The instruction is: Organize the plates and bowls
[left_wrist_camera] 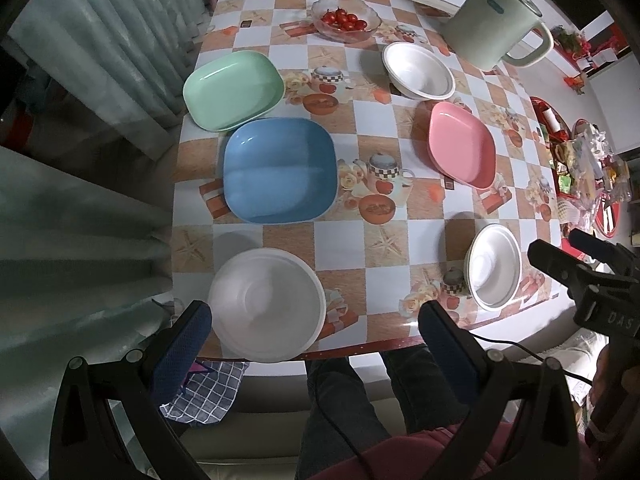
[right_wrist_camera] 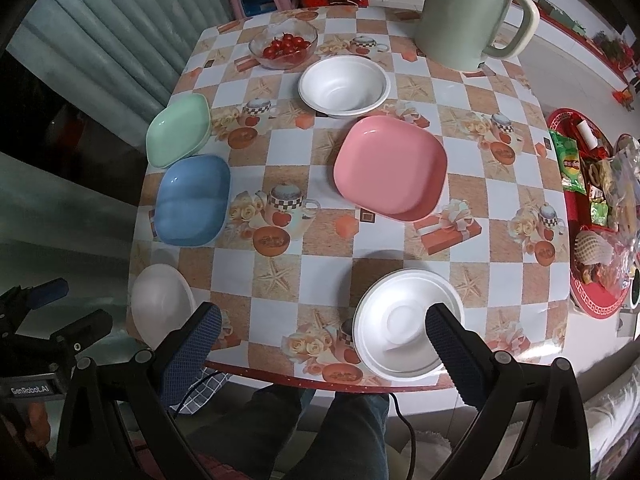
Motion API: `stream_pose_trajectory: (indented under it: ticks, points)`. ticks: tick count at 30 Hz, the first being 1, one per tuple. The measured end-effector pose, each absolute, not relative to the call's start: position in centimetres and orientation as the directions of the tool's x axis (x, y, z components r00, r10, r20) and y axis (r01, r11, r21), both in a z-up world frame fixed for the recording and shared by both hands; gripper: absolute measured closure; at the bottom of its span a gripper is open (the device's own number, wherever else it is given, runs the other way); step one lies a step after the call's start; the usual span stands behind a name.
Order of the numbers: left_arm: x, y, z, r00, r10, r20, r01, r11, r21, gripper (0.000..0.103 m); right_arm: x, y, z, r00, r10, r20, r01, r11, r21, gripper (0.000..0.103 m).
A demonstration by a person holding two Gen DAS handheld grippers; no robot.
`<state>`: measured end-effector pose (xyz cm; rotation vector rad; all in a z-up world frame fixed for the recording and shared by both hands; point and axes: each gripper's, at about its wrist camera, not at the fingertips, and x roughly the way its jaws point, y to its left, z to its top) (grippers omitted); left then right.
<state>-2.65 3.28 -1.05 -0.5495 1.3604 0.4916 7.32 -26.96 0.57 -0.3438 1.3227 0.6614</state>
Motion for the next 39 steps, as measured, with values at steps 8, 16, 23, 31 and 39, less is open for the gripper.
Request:
stream_pose_trajectory:
  ticks: [8, 16, 23, 31, 39]
  points:
    - [-3.5, 4.3, -1.4, 0.136, 0.005, -0.991, -0.636, 0.768, -0.083, 0.000, 6.8, -25.5, 0.1, 0.086, 0.240, -0.967, -0.634, 0.762, 0.132, 0.000]
    - [-4.3, 5.2, -2.4, 0.108, -0.025, -0.994, -0.655, 0.750, -0.090, 0.000, 6.1, -24.0, -0.5, 0.064, 0.228, -0.971, -0.652, 0.746, 0.132, 0.000]
    - [-4.7, 5.7, -2.6, 0.099, -0.037, -0.994, -0.659, 0.747, -0.093, 0.000, 5.9, -23.1, -0.8, 0.055, 0.221, -0.974, -0.659, 0.741, 0.131, 0.000]
    - [-4.5, 6.6, -3.0, 0.107, -0.043, -0.993, -0.661, 0.744, -0.104, 0.000, 6.1, -22.2, -1.0, 0.045, 0.218, -0.975, -0.660, 0.739, 0.135, 0.000]
    - [-4.0, 7.1, -3.4, 0.096, -0.054, -0.994, -0.667, 0.738, -0.104, 0.000, 6.3, -22.0, -1.3, 0.036, 0.209, -0.977, -0.662, 0.738, 0.133, 0.000]
